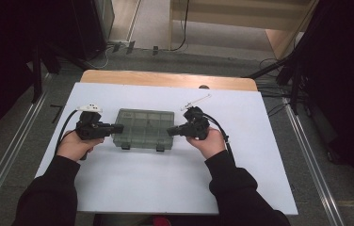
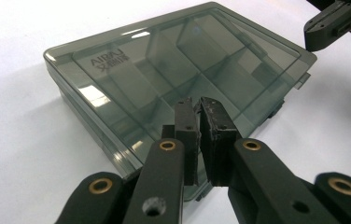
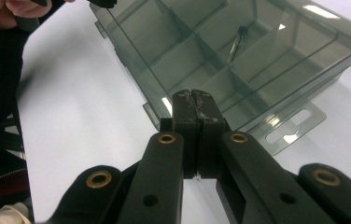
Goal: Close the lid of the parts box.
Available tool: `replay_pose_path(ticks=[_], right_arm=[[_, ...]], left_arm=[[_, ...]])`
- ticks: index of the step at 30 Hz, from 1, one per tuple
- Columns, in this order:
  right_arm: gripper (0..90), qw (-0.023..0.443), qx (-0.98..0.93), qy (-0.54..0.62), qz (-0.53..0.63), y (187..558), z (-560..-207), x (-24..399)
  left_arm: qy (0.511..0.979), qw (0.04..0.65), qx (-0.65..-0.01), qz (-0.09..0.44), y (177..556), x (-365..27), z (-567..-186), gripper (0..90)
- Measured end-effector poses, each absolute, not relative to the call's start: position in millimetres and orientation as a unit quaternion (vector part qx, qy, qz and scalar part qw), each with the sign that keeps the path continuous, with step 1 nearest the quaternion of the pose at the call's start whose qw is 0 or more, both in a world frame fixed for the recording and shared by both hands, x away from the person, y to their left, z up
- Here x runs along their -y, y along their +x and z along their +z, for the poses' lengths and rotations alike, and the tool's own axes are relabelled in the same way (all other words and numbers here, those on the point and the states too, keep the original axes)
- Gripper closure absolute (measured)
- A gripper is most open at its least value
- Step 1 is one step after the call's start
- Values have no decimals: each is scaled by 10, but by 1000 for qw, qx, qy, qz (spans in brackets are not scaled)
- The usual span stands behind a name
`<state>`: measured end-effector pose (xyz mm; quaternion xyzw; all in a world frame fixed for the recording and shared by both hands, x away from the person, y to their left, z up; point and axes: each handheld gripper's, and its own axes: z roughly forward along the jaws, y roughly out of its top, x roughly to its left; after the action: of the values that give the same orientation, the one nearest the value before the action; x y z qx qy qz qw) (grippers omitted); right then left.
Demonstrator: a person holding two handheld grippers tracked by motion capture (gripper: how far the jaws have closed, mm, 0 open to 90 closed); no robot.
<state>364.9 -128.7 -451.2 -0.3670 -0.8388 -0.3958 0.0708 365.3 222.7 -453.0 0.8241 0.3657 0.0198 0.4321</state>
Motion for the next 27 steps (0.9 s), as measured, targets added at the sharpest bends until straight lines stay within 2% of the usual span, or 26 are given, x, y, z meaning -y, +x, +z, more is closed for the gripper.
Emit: replay_pose_path(ticks=[27], right_arm=[[895,76,847,-368,-376,3586,-4637,1242]], left_arm=[[831,419,-365,18,3578,-2276,-4618,855]])
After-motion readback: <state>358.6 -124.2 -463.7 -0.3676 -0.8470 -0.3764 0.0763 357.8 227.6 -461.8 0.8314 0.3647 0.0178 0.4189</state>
